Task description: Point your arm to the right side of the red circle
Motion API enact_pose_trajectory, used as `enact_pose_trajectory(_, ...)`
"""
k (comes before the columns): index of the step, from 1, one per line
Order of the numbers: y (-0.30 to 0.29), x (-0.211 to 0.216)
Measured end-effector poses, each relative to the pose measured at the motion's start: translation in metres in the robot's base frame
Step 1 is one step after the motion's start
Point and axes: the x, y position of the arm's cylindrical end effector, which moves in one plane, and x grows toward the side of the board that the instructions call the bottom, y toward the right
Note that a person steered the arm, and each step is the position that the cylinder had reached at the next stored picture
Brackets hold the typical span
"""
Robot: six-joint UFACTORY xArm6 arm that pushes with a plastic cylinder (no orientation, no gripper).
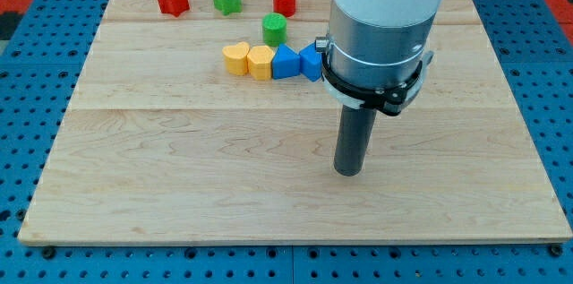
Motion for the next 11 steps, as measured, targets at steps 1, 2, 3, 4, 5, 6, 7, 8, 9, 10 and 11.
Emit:
enact_pose_trajectory(1,0.000,0.000)
enact_pose_trajectory(2,0.004,-0.013)
enact_pose_trajectory(3,-0.001,-0.015)
enact_pose_trajectory(4,0.000,-0.017)
enact_pose_trajectory(5,0.000,-0.025)
enact_pose_trajectory(6,0.000,-0.025)
enact_pose_trajectory(7,0.000,-0.028)
enact_pose_trajectory(8,0.001,-0.028)
enact_pose_trajectory(9,0.044,-0.038)
enact_pose_trajectory(10,0.094,-0.123)
enact_pose_trajectory(11,0.092,-0.221)
